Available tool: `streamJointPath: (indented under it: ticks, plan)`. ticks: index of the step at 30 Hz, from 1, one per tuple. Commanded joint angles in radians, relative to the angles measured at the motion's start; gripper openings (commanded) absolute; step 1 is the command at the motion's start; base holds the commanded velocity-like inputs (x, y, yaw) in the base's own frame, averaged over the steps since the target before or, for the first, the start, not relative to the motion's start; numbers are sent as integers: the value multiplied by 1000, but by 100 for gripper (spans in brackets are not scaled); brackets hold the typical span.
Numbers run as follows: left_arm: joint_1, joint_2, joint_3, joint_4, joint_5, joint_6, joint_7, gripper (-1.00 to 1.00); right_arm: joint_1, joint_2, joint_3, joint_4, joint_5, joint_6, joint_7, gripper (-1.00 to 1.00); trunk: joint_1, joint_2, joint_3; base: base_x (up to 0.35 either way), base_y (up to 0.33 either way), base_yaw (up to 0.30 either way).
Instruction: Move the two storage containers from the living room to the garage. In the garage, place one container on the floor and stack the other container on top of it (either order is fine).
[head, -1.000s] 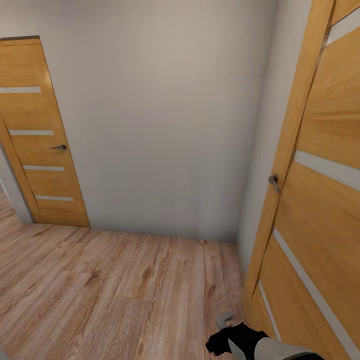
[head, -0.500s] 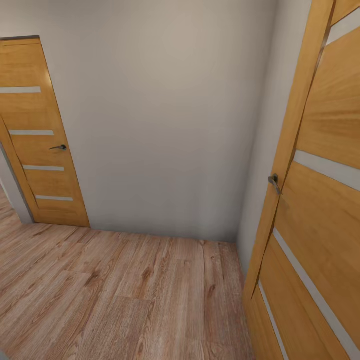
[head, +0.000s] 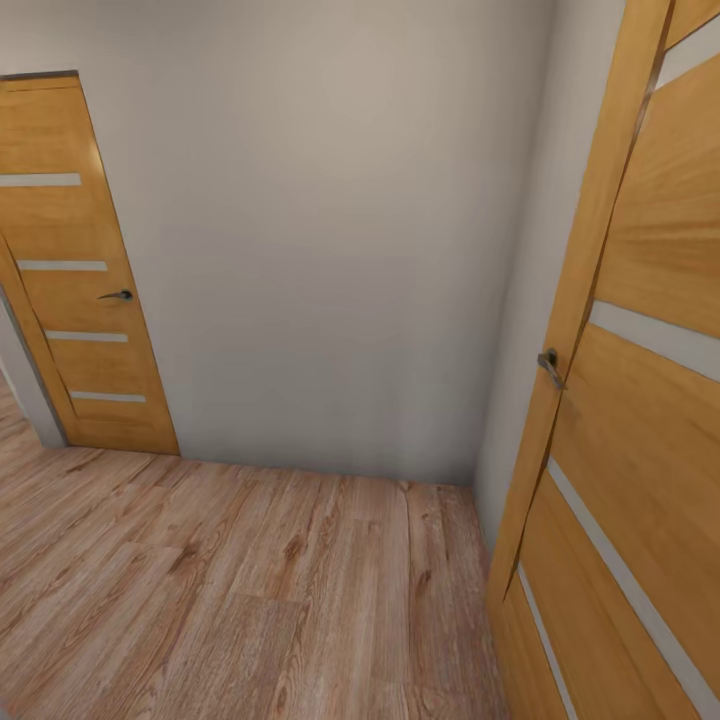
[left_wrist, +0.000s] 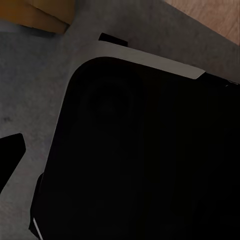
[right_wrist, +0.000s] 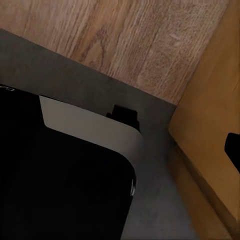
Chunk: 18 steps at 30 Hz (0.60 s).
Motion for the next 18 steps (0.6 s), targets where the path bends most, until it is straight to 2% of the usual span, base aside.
streamJointPath:
  ticks: [1, 18]
  plan:
    - [0, 0, 1, 0, 4, -2, -1, 100, -1, 0, 4, 3, 6, -7, 1, 100, 0, 0, -1, 185, 0, 0]
    - [0, 1, 1, 0, 4, -1, -2, 100, -1, 0, 5, 3, 7, -11, 1, 100, 0, 0, -1, 307, 0, 0]
